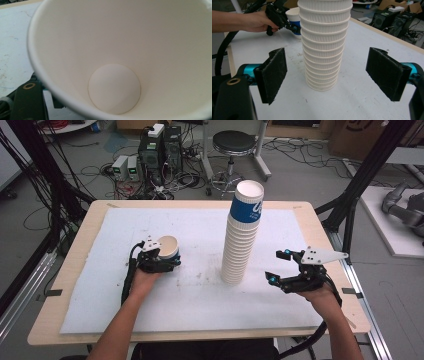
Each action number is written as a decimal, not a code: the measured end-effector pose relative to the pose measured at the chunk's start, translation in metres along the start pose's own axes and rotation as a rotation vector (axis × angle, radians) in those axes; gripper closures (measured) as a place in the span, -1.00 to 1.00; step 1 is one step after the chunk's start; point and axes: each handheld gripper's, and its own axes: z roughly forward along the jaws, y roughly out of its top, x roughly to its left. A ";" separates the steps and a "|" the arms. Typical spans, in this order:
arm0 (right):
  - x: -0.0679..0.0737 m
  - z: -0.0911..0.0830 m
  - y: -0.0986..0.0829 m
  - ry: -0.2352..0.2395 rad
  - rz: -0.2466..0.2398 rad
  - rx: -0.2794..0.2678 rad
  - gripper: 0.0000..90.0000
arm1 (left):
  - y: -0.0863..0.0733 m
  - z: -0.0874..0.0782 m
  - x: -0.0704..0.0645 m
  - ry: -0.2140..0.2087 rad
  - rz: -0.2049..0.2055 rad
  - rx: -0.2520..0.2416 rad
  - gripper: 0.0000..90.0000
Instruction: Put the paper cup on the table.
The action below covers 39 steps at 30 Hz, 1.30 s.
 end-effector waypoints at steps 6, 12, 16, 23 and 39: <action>0.001 0.000 0.001 0.004 -0.003 -0.003 -0.61 | -0.001 -0.002 -0.001 -0.005 -0.002 0.030 -0.53; -0.001 -0.003 -0.001 -0.008 0.005 -0.001 -0.61 | -0.006 -0.011 0.000 -0.008 -0.004 0.008 -0.53; -0.003 -0.003 -0.002 -0.015 0.009 -0.003 -0.61 | -0.011 -0.024 0.003 -0.009 -0.011 0.005 -0.53; -0.005 -0.001 -0.005 -0.029 0.021 0.004 -0.61 | -0.007 -0.046 0.006 -0.031 -0.057 -0.015 -0.53; -0.017 -0.009 -0.021 -0.156 0.087 0.008 -0.61 | 0.012 -0.103 0.011 -0.130 -0.048 -0.381 -0.56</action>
